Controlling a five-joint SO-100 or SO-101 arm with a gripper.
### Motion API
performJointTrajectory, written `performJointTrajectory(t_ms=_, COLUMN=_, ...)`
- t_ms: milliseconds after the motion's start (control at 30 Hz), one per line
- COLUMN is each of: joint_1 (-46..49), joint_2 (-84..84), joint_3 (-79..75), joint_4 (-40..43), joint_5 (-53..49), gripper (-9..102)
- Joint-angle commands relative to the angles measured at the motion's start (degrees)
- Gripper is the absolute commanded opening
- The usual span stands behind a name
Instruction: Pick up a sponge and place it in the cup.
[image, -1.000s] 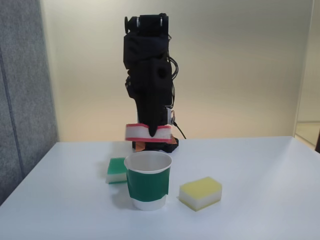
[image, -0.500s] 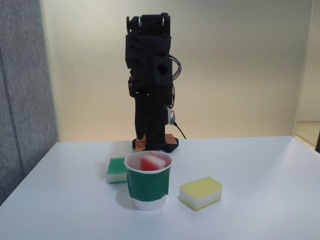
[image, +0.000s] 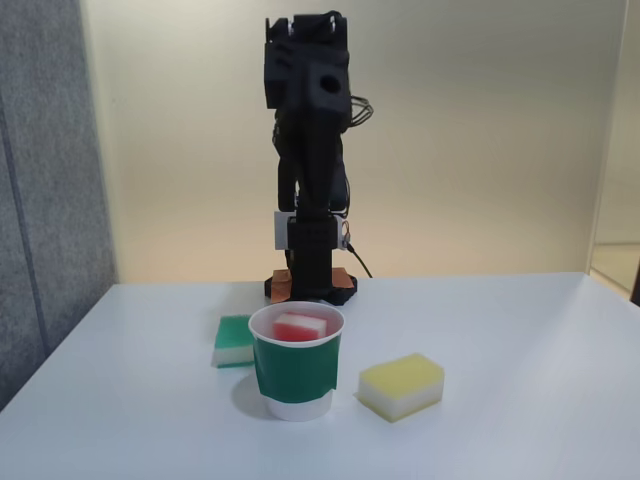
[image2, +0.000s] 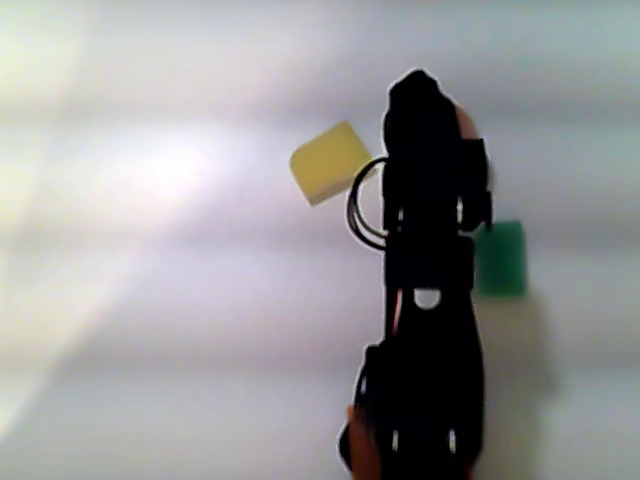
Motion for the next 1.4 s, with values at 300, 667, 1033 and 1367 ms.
performJointTrajectory(t_ms=300, joint_1=-3.52, joint_2=24.52, joint_3=17.05, joint_4=-6.33, joint_5=13.80, gripper=0)
performJointTrajectory(t_ms=667, joint_1=-2.29, joint_2=42.89, joint_3=30.06, joint_4=-7.82, joint_5=18.46, gripper=0)
performJointTrajectory(t_ms=1033, joint_1=-3.87, joint_2=55.63, joint_3=42.54, joint_4=-6.77, joint_5=20.30, gripper=0)
performJointTrajectory(t_ms=1367, joint_1=-5.01, joint_2=55.63, joint_3=53.70, joint_4=-16.88, joint_5=18.63, gripper=0)
